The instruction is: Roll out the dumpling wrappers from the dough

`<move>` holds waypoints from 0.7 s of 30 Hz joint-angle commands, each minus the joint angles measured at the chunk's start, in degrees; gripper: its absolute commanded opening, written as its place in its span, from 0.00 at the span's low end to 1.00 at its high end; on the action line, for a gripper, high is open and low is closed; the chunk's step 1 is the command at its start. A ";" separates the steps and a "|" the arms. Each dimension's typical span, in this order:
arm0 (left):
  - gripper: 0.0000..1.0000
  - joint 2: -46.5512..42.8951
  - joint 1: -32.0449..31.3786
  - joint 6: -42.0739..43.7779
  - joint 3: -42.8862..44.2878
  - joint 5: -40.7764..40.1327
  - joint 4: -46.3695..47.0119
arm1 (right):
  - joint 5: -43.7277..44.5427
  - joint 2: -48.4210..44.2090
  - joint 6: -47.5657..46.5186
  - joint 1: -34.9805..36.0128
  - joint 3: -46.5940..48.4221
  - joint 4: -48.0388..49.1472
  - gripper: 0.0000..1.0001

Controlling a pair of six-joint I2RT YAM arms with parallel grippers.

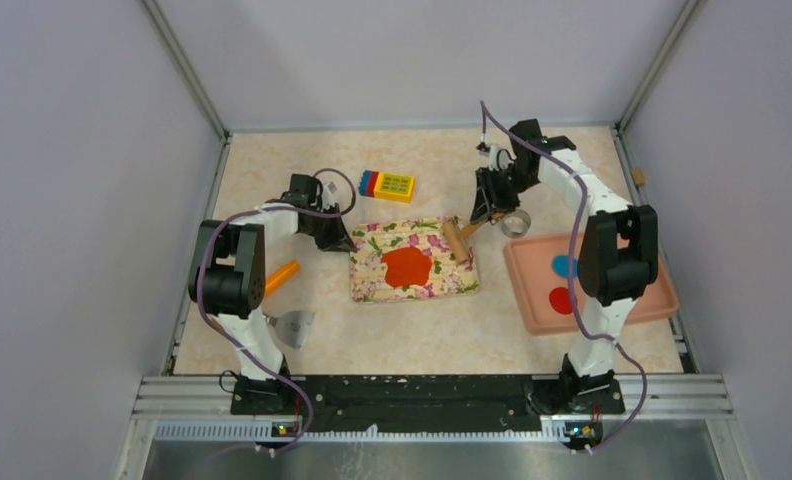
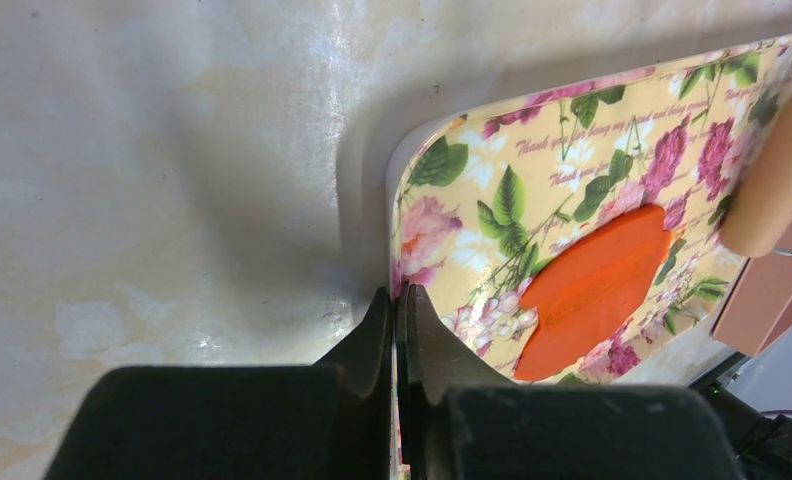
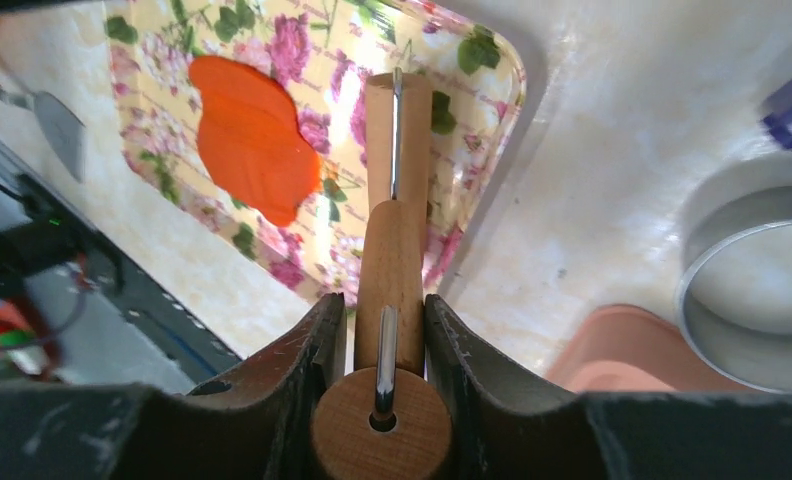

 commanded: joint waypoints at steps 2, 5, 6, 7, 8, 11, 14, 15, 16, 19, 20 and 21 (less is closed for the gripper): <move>0.00 0.58 0.56 0.90 -0.80 1.11 1.38 | -3.08 -10.76 -17.57 5.46 4.26 -2.19 0.00; 0.00 1.22 0.57 0.73 -0.38 1.82 1.57 | 1.02 -12.17 -31.08 13.83 7.30 -7.20 0.00; 0.00 1.57 0.54 0.77 -0.01 1.92 1.49 | 3.63 -12.06 -35.04 16.60 7.69 -8.49 0.00; 0.00 1.83 0.56 0.81 0.33 1.84 1.41 | 5.66 -11.87 -37.26 18.82 7.77 -8.92 0.00; 0.00 2.22 0.57 0.83 0.64 1.78 1.36 | 7.48 -11.54 -37.75 20.57 7.70 -8.43 0.00; 0.00 2.64 0.48 0.98 1.52 2.00 0.93 | 7.57 -8.62 -31.81 21.73 9.73 -6.39 0.00; 0.00 2.61 0.50 1.12 1.73 2.06 0.77 | 5.06 -6.09 -27.22 21.49 11.19 -6.10 0.00; 0.00 2.43 0.51 1.20 1.68 2.02 0.74 | 4.21 -5.94 -26.69 21.46 10.61 -5.82 0.00; 0.00 2.31 0.52 1.27 1.52 1.88 0.82 | 3.36 -5.53 -26.42 21.48 10.24 -6.05 0.00; 0.00 1.78 0.50 1.43 0.80 1.60 1.23 | 2.09 -3.86 -26.55 21.37 9.86 -7.00 0.00; 0.00 1.64 0.50 1.43 0.64 1.58 1.41 | 1.92 -3.41 -26.83 21.37 9.92 -7.07 0.00; 0.00 1.48 0.50 1.43 0.39 1.50 1.52 | 1.66 -2.71 -27.31 21.25 10.26 -7.44 0.00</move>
